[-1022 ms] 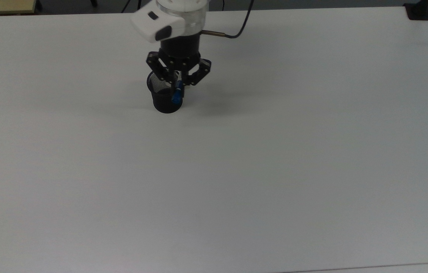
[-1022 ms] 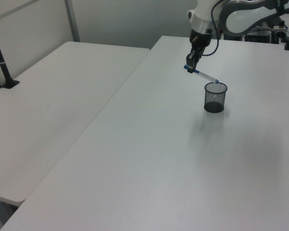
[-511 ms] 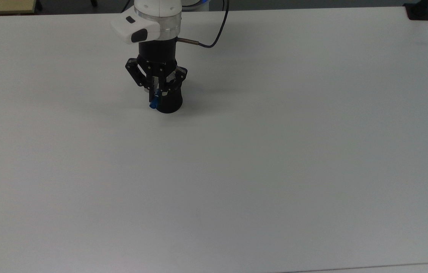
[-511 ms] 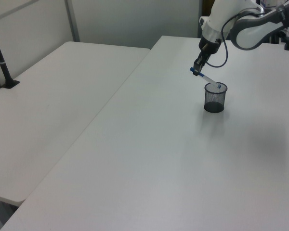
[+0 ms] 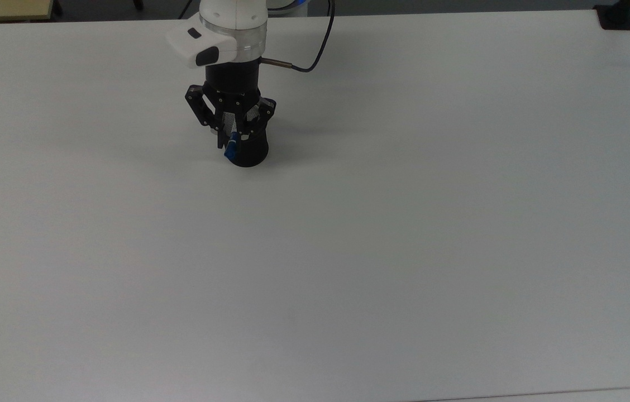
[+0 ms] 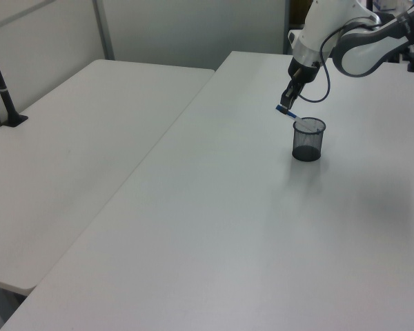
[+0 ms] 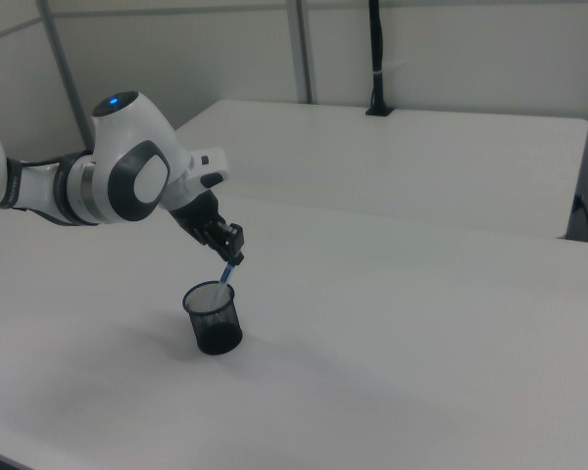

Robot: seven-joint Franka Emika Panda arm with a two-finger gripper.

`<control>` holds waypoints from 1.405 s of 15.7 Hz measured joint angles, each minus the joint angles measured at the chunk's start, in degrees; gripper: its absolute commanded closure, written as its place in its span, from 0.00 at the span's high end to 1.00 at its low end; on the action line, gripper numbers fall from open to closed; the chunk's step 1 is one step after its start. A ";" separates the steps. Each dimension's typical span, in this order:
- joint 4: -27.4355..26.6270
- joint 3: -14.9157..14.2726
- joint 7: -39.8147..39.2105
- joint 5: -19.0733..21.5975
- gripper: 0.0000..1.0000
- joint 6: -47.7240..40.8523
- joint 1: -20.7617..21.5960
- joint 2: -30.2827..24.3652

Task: Insert the marker
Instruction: 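Open the gripper and raise it away from the cup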

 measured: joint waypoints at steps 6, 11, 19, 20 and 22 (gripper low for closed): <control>-0.16 0.05 0.37 0.00 1.00 -0.01 0.02 -1.30; 3.25 0.78 0.72 0.02 1.00 -7.29 2.37 -2.48; 18.38 0.83 -1.98 6.30 1.00 -31.02 6.87 -2.28; 19.94 0.68 -3.99 7.52 1.00 -33.86 6.85 -2.23; 22.49 0.41 -7.41 8.72 1.00 -39.72 6.80 -2.20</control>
